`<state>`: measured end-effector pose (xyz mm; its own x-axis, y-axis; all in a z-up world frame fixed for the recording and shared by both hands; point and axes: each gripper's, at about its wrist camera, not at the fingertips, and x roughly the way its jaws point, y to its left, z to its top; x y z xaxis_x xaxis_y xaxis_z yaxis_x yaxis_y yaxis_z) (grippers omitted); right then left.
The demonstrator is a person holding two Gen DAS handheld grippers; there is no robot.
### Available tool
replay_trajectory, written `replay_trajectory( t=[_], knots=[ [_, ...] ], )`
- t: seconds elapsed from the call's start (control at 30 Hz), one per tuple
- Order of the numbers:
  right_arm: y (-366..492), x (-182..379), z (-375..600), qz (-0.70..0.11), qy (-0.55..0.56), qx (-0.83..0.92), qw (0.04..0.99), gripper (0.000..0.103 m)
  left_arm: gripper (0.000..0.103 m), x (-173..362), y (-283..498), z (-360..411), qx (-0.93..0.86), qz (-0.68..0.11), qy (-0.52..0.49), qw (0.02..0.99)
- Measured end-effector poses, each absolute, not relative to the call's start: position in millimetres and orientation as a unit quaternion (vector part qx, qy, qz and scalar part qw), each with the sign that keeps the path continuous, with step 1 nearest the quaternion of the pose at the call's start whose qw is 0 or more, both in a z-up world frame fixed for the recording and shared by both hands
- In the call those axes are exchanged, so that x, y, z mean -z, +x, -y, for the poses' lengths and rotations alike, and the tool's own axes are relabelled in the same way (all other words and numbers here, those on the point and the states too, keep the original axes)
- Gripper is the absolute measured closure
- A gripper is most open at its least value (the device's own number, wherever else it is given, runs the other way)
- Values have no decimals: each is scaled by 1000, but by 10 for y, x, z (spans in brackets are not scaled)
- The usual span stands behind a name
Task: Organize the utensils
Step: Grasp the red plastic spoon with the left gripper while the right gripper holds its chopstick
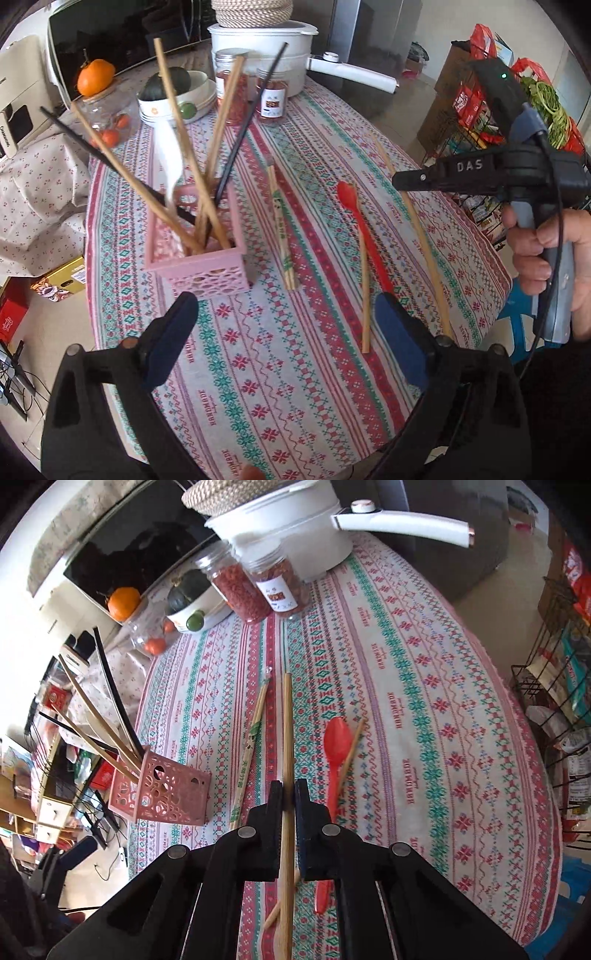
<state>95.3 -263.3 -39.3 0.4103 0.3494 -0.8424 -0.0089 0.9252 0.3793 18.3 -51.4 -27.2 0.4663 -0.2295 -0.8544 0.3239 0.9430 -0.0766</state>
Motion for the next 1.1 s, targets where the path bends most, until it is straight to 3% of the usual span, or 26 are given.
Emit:
replay_trajectory(
  t=[0.03, 0.2, 0.33, 0.47, 0.73, 1.1],
  knots=[
    [898, 347, 2728, -528, 152, -97, 830, 97, 17, 307, 206, 598, 166, -497, 48, 850],
    [816, 325, 3073, -528, 163, -76, 830, 97, 60, 615, 491, 1055, 187, -546, 55, 815],
    [794, 401, 3189, -540, 160, -73, 823, 97, 74, 862, 783, 1270, 187, -574, 35, 797],
    [810, 462, 3258, -544, 164, -70, 820, 97, 77, 985, 1082, 1471, 175, -583, 27, 793],
    [838, 539, 3315, -552, 169, -72, 813, 97, 101, 1075, 1336, 1799, 167, -603, 54, 778],
    [796, 482, 3439, -539, 192, -71, 817, 97, 103, 719, 1216, 1780, 183, -545, 63, 816]
  ],
)
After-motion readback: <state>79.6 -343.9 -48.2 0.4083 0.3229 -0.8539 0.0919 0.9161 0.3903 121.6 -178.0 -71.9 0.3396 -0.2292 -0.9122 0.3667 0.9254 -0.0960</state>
